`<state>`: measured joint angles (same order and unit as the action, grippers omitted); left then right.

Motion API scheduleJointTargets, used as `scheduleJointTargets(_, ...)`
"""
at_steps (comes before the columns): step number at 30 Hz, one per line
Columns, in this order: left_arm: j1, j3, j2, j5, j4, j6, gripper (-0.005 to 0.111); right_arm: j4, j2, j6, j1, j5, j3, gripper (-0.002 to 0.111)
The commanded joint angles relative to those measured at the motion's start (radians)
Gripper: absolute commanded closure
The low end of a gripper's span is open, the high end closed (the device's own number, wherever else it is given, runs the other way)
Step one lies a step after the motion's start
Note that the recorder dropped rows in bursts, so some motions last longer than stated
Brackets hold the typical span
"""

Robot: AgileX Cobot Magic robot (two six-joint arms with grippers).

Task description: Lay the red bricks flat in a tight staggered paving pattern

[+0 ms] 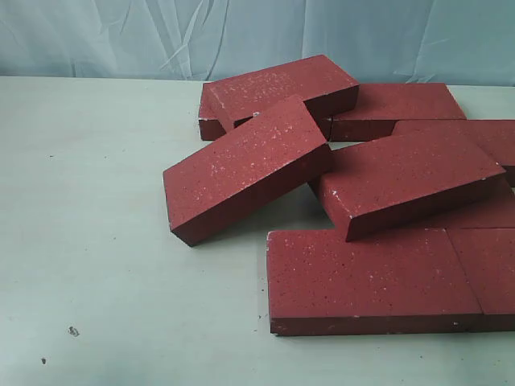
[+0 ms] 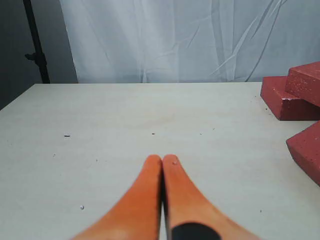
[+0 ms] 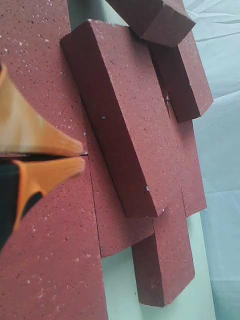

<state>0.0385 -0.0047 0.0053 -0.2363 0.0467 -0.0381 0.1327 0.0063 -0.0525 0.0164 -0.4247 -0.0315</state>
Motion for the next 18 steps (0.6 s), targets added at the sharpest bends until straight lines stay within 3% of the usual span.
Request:
scheduleJointTargets(1, 0.003, 0.005, -0.005, -0.003, -0.006, 0.006, 0.107, 0.001, -0.006, -0.001, -0.005, 0.011, 0.006, 0.109)
scheduleJointTargets(18, 0.003, 0.005, -0.005, -0.003, -0.006, 0.006, 0.107, -0.01, -0.006, -0.001, -0.005, 0.014, 0.006, 0.109)
